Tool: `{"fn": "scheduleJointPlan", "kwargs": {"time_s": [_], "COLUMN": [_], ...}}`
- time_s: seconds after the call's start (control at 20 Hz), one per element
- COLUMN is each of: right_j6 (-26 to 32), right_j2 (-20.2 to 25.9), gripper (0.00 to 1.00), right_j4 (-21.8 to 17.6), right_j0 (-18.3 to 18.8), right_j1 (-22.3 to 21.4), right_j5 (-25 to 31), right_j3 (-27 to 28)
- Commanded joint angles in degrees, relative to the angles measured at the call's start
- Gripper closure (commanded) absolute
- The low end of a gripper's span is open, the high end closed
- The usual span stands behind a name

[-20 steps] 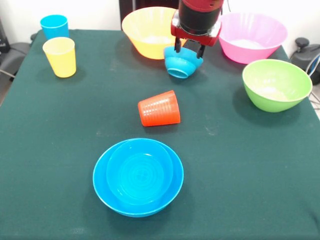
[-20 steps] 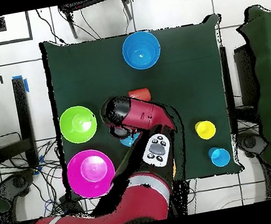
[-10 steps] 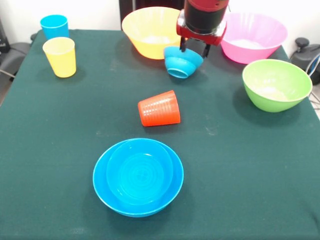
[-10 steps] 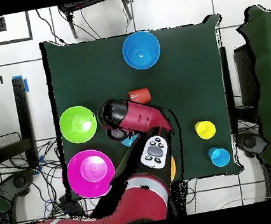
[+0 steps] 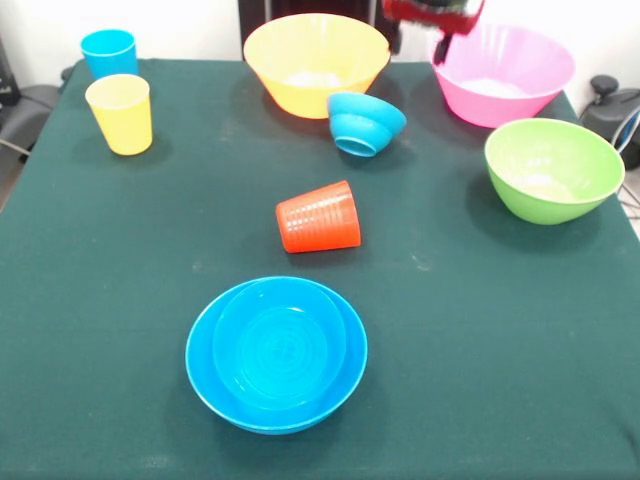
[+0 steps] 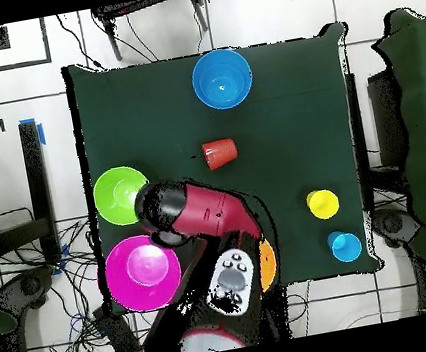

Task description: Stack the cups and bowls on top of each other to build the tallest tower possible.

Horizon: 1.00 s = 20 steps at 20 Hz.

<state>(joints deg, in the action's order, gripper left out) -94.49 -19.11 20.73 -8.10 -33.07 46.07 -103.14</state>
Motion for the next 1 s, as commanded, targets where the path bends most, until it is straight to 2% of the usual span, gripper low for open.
{"fn": "scheduleJointPlan", "kwargs": {"time_s": [0.05, 0.15, 0.3, 0.35, 0.6, 0.7, 0.85, 1.0], "right_j6": [-3.57, -3.06, -2.40, -2.01, 1.05, 2.70, 7.10, 5.40], "right_j2": [0.65, 0.02, -0.51, -0.49, 0.78, 2.20, 7.03, 6.20], "gripper": [0.00, 0.00, 0.00, 0.00, 0.00, 0.00, 0.00, 0.00], "right_j4": [-5.07, -4.54, -4.34, -3.29, -2.92, -3.09, 0.09, -5.56], "right_j0": [-2.72, -2.98, -2.81, -2.35, 0.74, 2.54, 8.97, 12.09], "right_j1": [-13.43, -18.54, -22.32, -23.71, -25.28, -25.34, -24.58, -23.69], "right_j5": [2.26, 2.98, 1.48, -0.65, -6.49, -11.21, -20.11, -23.41], "right_j3": [-11.33, -14.63, -19.18, -22.41, -29.51, -32.53, -39.50, -41.21]}}
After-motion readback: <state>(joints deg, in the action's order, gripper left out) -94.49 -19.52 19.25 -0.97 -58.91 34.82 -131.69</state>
